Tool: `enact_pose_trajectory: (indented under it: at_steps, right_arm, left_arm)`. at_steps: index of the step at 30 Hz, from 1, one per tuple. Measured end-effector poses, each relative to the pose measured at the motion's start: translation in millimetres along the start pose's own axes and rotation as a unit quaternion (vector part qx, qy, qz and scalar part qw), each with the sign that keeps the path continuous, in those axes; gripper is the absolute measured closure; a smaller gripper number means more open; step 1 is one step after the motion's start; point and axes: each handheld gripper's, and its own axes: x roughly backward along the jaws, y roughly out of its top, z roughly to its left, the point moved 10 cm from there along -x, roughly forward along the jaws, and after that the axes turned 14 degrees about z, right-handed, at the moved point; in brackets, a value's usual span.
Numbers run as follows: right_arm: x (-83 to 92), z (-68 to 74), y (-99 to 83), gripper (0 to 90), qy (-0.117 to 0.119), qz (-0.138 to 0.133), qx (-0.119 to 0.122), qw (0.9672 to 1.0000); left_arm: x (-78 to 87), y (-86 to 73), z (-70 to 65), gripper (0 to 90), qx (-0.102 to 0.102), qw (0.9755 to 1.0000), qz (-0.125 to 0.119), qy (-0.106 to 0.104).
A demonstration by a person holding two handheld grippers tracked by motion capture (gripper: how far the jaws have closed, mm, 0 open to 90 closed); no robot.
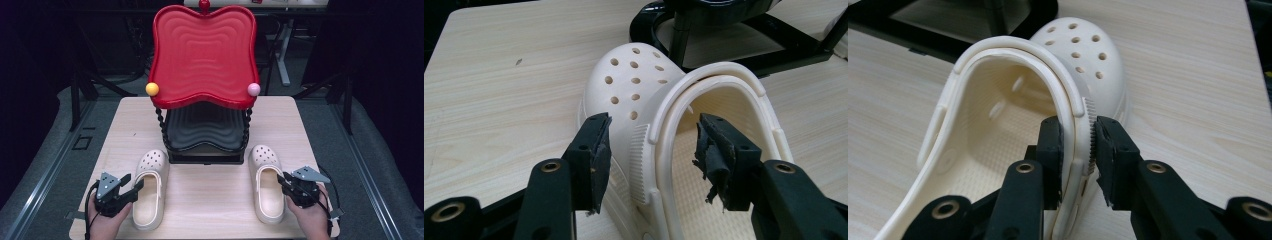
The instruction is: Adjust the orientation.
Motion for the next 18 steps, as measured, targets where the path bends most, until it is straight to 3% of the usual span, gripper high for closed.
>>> enact_pose_trajectory:
  at_steps: [3,10,14,18]
  right_arm:
    - [-3.4,2.1,-1.4,72.8,0.008,0.004,0.003,1.0]
    - [-0.9,3.8,-3.0,66.0,-0.001,-0.004,0.009,0.9999]
    - [-0.1,6.0,-2.7,65.8,-0.019,-0.003,0.024,0.9995]
    - [0.0,6.2,-4.5,68.3,-0.03,0.007,0.027,0.9992]
  left_arm:
    - [-0.7,-0.2,-0.5,48.0,-0.001,1.0,0.001,0.001]
    - [-2.6,-3.7,-2.9,53.9,0.001,0.9998,0.02,-0.005]
    - [-5.5,-6.5,-2.9,58.4,-0.004,0.9994,0.034,0.003]
    - [-6.8,-7.3,-1.0,65.9,0.005,0.9989,0.044,0.013]
